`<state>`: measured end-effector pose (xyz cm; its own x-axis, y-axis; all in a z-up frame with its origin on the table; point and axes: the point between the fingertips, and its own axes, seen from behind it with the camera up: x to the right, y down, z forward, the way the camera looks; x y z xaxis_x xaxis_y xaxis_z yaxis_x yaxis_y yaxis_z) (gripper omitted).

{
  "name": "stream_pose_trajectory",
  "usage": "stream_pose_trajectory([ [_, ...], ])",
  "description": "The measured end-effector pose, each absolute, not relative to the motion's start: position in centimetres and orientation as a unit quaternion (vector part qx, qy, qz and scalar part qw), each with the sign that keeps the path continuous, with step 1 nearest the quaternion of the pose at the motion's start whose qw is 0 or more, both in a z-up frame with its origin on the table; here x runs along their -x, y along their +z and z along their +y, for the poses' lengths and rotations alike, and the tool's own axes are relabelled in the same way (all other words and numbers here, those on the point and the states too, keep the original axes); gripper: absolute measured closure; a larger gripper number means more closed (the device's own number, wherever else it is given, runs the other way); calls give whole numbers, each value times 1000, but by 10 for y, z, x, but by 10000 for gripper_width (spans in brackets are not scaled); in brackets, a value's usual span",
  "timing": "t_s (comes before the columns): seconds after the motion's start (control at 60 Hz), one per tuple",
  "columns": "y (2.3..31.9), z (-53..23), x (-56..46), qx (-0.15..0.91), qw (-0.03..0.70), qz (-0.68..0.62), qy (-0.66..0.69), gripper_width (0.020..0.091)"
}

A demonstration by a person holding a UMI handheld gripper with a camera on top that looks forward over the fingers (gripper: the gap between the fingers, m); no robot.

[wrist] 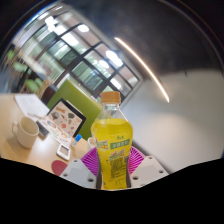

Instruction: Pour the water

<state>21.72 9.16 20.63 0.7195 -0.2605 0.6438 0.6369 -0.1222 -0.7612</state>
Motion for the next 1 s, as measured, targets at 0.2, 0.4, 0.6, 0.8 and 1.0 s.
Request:
stream_pose_trajectory([
  [0.2,208,144,-135,503,467,-407,-603,777],
  [0.4,184,167,-112,341,286,-557,-701,775],
  [0.6,183,166,-108,314,254,-574,-713,773],
  [0.8,190,171,-108,337,298,-556,-699,772],
  [1.0,227,152,-151,558,612,-272,-490,774],
])
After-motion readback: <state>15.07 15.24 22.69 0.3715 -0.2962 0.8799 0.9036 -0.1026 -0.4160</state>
